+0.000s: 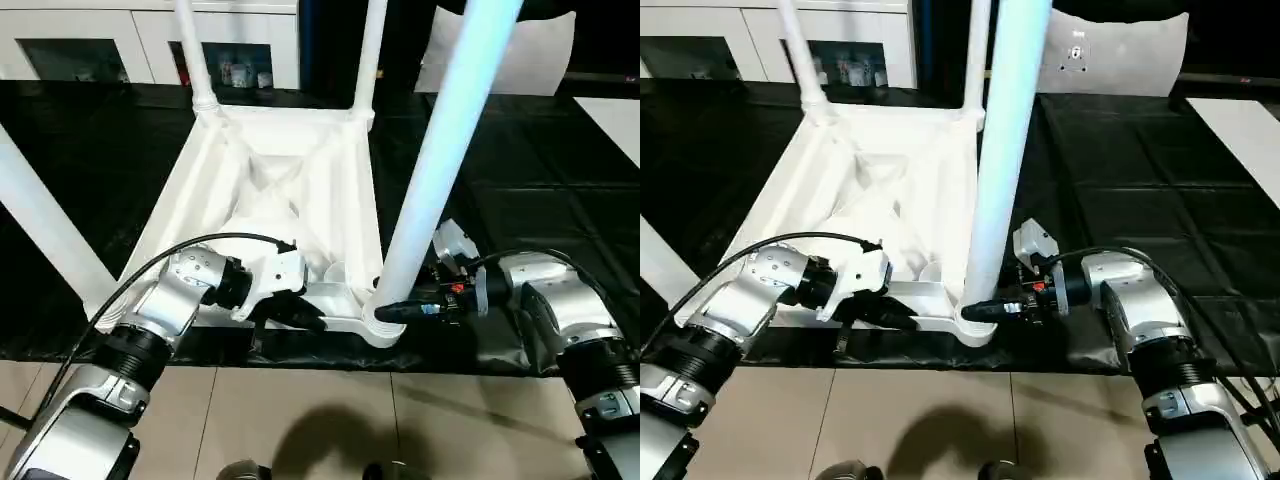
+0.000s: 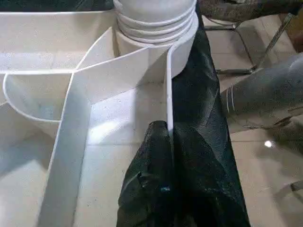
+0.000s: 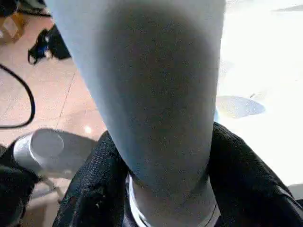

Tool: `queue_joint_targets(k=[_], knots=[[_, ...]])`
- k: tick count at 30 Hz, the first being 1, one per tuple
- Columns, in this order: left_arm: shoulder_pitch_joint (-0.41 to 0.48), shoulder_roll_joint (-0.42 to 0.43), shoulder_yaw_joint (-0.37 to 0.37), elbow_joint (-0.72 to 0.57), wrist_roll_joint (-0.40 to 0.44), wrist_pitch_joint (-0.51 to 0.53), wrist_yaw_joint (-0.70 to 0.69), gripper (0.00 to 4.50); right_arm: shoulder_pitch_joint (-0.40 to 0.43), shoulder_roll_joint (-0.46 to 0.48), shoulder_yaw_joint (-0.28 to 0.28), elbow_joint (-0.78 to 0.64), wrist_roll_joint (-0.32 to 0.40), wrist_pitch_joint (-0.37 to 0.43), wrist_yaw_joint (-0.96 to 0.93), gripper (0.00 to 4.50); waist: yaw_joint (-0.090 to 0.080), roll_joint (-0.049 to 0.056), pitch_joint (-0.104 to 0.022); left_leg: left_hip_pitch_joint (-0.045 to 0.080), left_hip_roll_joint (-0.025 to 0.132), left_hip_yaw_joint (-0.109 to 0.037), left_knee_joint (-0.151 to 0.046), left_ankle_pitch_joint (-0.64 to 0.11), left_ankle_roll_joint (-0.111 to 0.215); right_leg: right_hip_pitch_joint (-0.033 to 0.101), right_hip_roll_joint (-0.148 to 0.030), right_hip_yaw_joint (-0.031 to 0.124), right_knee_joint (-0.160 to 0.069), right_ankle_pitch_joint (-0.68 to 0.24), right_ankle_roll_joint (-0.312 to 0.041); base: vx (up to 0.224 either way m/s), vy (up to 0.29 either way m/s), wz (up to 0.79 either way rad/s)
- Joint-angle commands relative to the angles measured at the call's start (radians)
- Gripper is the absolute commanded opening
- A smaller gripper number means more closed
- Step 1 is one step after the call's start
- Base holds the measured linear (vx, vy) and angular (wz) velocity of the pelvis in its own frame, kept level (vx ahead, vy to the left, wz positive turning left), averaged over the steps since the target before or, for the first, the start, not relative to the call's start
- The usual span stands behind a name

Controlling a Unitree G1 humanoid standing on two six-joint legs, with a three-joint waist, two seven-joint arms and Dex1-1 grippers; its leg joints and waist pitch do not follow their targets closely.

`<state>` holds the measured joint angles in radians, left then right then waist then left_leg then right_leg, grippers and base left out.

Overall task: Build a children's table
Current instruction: Rotate leg to tighten

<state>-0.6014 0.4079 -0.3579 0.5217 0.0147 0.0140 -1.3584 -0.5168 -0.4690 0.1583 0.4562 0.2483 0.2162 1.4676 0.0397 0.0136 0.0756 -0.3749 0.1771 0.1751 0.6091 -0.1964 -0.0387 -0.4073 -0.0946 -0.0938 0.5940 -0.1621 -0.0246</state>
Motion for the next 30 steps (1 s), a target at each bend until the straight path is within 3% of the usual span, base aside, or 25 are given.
queue_joint_targets(k=[1,3,6,8,9,10,13,15,16,18,19,21,22,23,24,27,30], knots=[[-0.002,-0.023,-0.002,-0.014,0.005,0.03,0.051,0.0,0.022,0.03,0.012,-0.054,0.061,0.05,0.008,2.04,-0.008,-0.019,-0.072,0.011,0.058,-0.007,-0.072,-0.128,0.104,0.055,-0.057,0.055,-0.062,-0.25,-0.238,0.0,0.0,0.0],[-0.002,-0.048,0.016,-0.028,-0.005,0.076,0.097,0.0,0.035,0.063,-0.013,-0.068,0.071,0.083,-0.076,2.04,-0.01,-0.018,-0.071,0.012,0.059,-0.007,-0.073,-0.131,0.098,0.053,-0.058,0.056,-0.062,-0.256,-0.237,0.0,0.0,0.0],[-0.018,-0.113,0.058,-0.047,-0.021,0.156,0.211,0.0,0.068,0.152,-0.029,-0.103,0.007,0.082,-0.314,2.04,-0.02,-0.014,-0.064,0.011,0.051,-0.013,-0.078,-0.19,0.056,0.052,-0.061,0.053,-0.079,-0.377,-0.199,0.0,0.0,0.0],[-0.036,-0.149,0.076,-0.04,-0.024,0.187,0.269,0.0,0.069,0.208,-0.045,-0.132,0.008,0.166,-0.418,2.04,-0.039,-0.019,-0.061,0.007,0.048,-0.018,-0.082,-0.212,0.033,0.053,-0.057,0.051,-0.084,-0.433,-0.169,0.0,0.0,0.0],[-0.041,-0.158,0.08,-0.036,-0.021,0.194,0.289,0.0,0.069,0.227,-0.051,-0.141,0.009,0.184,-0.448,2.04,-0.039,-0.019,-0.061,0.007,0.048,-0.018,-0.082,-0.212,0.033,0.053,-0.057,0.051,-0.084,-0.433,-0.169,0.0,0.0,0.0],[-0.058,-0.189,0.088,-0.026,-0.011,0.218,0.347,0.0,0.067,0.295,-0.07,-0.153,-0.001,0.222,-0.558,2.04,-0.055,-0.019,-0.06,0.006,0.046,-0.019,-0.082,-0.237,0.028,0.052,-0.056,0.05,-0.089,-0.458,-0.158,0.0,0.0,0.0],[-0.071,-0.224,0.098,-0.018,-0.004,0.249,0.406,0.0,0.066,0.355,-0.078,-0.151,-0.024,0.227,-0.668,2.03,-0.069,-0.017,-0.06,0.006,0.042,-0.021,-0.08,-0.245,0.025,0.049,-0.057,0.047,-0.097,-0.498,-0.135,0.0,0.0,0.0],[-0.081,-0.264,0.108,-0.021,0.009,0.287,0.474,0.0,0.063,0.414,-0.091,-0.137,-0.052,0.22,-0.788,2.03,-0.077,-0.018,-0.059,0.008,0.041,-0.018,-0.079,-0.237,0.029,0.043,-0.056,0.049,-0.099,-0.479,-0.144,0.0,0.0,0.0],[-0.092,-0.31,0.117,-0.007,0.03,0.3,0.561,0.0,0.038,0.482,-0.133,-0.081,-0.07,0.204,-0.947,2.03,-0.082,-0.015,-0.058,0.008,0.041,-0.019,-0.081,-0.236,0.027,0.042,-0.054,0.048,-0.099,-0.47,-0.15,0.0,0.0,0.0],[-0.1,-0.353,0.131,0.005,0.041,0.302,0.643,0.0,0.012,0.539,-0.183,-0.039,-0.055,0.2,-1.047,2.03,-0.091,-0.015,-0.061,0.01,0.039,-0.02,-0.08,-0.242,0.027,0.044,-0.053,0.046,-0.1,-0.457,-0.156,0.0,0.0,0.0],[-0.099,-0.365,0.13,0.004,0.041,0.299,0.651,0.0,0.002,0.55,-0.189,-0.027,-0.053,0.189,-1.057,2.03,-0.091,-0.015,-0.061,0.01,0.039,-0.02,-0.08,-0.242,0.027,0.044,-0.053,0.046,-0.1,-0.457,-0.156,0.0,0.0,0.0],[-0.099,-0.374,0.121,0.005,0.045,0.285,0.66,0.0,-0.011,0.561,-0.201,-0.022,-0.057,0.165,-1.063,2.03,-0.091,-0.01,-0.063,0.007,0.041,-0.019,-0.081,-0.23,0.046,0.047,-0.051,0.048,-0.095,-0.372,-0.177,0.0,0.0,0.0],[-0.099,-0.372,0.118,0.006,0.047,0.281,0.663,0.0,-0.012,0.561,-0.209,-0.027,-0.053,0.162,-1.063,2.38,-0.089,-0.008,-0.065,0.006,0.041,-0.017,-0.08,-0.212,0.06,0.049,-0.051,0.051,-0.09,-0.321,-0.192,0.0,0.0,0.0],[-0.099,-0.365,0.116,0.008,0.049,0.278,0.658,0.0,-0.009,0.556,-0.216,-0.035,-0.044,0.16,-1.051,2.38,-0.088,-0.009,-0.065,0.004,0.041,-0.016,-0.08,-0.2,0.067,0.051,-0.051,0.051,-0.088,-0.299,-0.2,0.0,0.0,0.0],[-0.095,-0.349,0.114,0.008,0.056,0.267,0.64,0.0,0.003,0.541,-0.22,-0.056,-0.046,0.168,-1.032,2.38,-0.085,-0.002,-0.065,0.003,0.041,-0.015,-0.08,-0.176,0.084,0.054,-0.05,0.05,-0.085,-0.256,-0.214,0.0,0.0,0.0],[-0.088,-0.331,0.106,0.015,0.07,0.257,0.619,0.0,0.023,0.509,-0.207,-0.076,-0.064,0.152,-1.004,2.79,-0.084,-0.002,-0.064,0.002,0.042,-0.015,-0.08,-0.167,0.096,0.058,-0.051,0.049,-0.082,-0.233,-0.224,0.0,0.0,0.0],[-0.075,-0.298,0.098,0.01,0.085,0.242,0.59,0.0,0.058,0.444,-0.194,-0.108,-0.066,0.121,-0.933,3.12,-0.078,-0.001,-0.061,0.003,0.043,-0.016,-0.08,-0.195,0.099,0.059,-0.053,0.049,-0.088,-0.279,-0.216,0.0,0.0,0.0]])
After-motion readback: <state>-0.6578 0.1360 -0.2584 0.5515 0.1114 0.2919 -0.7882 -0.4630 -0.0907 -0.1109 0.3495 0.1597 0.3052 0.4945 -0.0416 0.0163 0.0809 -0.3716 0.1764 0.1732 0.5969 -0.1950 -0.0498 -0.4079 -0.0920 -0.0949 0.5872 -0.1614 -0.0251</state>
